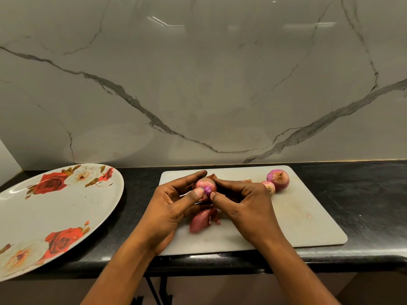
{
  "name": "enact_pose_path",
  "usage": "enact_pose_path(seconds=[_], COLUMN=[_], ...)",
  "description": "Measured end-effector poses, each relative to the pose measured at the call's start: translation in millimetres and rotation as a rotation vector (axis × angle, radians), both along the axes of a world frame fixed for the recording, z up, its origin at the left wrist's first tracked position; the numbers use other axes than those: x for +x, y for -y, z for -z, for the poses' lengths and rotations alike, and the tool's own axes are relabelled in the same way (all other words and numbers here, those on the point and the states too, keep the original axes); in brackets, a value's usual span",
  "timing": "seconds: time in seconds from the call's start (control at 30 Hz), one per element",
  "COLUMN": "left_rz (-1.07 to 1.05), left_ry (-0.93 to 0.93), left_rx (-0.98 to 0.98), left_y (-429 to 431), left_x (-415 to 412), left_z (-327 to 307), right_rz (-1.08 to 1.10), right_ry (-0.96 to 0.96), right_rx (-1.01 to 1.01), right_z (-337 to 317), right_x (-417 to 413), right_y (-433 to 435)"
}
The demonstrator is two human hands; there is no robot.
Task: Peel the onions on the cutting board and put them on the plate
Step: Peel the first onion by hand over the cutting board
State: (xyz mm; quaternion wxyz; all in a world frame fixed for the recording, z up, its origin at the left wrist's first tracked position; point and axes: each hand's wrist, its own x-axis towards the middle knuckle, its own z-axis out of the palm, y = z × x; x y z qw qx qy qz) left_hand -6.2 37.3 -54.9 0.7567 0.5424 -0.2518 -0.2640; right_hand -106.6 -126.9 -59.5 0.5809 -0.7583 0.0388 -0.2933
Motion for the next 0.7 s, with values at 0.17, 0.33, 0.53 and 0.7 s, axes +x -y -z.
enact_pose_path(seconds=[0.17, 0.33, 0.53, 0.7], left_rz=[-0.008, -0.024, -0.063, -0.075], left_ry=[-0.028, -0.057, -0.045, -0.07], left_rx=[-0.017, -0.046, -0.029, -0.031], left_y=[0.1, 1.0, 2.9, 3.6], left_x=[-0.3, -0.8, 0.8, 1.4], left_z=[-1.1, -3.0, -1.5, -1.5], right_rz=[0.021, 0.066, 0.132, 0.143], right_ry=[-0.005, -0.006, -0.014, -0.011], right_rx=[-0.007, 0.043, 0.087, 0.021], right_z=[1.3, 6.5, 6.1, 5.2], right_x=[2.0, 4.7, 4.1, 2.7], right_y=[1.2, 2.7, 3.9, 2.9])
